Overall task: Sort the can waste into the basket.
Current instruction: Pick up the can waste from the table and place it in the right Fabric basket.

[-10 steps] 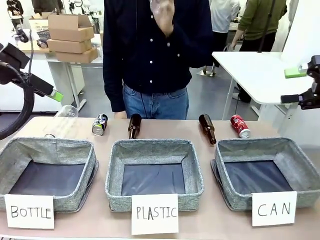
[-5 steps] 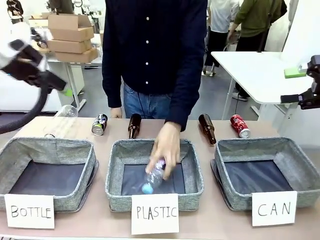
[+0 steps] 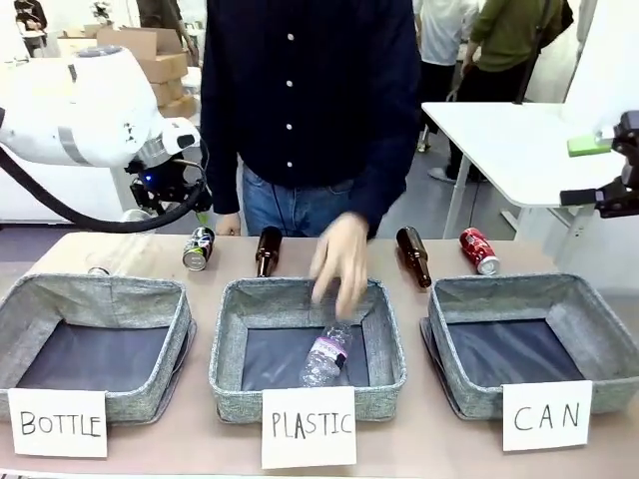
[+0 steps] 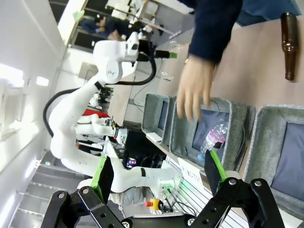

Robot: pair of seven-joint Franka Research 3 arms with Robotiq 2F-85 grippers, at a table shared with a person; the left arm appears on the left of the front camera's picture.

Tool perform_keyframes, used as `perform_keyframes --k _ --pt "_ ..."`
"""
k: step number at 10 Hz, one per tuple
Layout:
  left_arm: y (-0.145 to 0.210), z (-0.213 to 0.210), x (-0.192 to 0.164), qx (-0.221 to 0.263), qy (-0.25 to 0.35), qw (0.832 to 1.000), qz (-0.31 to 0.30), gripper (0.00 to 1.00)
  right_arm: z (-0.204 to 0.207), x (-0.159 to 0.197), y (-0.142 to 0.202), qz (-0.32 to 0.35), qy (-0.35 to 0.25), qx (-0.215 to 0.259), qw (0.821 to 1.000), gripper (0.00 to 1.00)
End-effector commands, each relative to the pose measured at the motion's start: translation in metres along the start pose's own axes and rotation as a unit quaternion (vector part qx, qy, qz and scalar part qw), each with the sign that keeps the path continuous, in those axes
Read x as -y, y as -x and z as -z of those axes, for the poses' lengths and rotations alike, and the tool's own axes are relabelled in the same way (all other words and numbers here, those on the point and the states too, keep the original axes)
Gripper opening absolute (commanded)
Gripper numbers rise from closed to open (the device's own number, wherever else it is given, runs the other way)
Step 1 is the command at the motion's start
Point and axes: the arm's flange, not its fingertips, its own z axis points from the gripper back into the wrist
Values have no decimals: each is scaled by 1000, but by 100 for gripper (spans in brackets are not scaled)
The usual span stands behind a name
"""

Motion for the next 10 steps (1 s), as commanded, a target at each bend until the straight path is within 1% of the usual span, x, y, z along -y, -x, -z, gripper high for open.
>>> perform_keyframes --k 1,2,4,5,6,9,10 --pt "-20 10 1 -39 10 999 -13 100 1 -1 -4 -14 -10 5 1000 100" --pt "-24 30 0 -45 14 999 -17 100 1 -1 -4 -14 -10 5 1000 100" --pt "-29 63 -5 -51 -7 998 -34 100 1 -1 -4 -14 -10 5 1000 100" --pt "-30 71 -8 -58 -10 998 -33 100 1 -1 -4 -14 -10 5 1000 100" --pt "-29 78 -8 -50 -16 998 -34 100 1 -1 -4 -14 -10 5 1000 100" --pt "-29 92 -8 -47 -21 998 -38 100 1 -1 -4 -14 -10 5 1000 100" --pt "-31 94 -9 -42 -25 998 -49 100 1 -1 -4 -14 -10 5 1000 100"
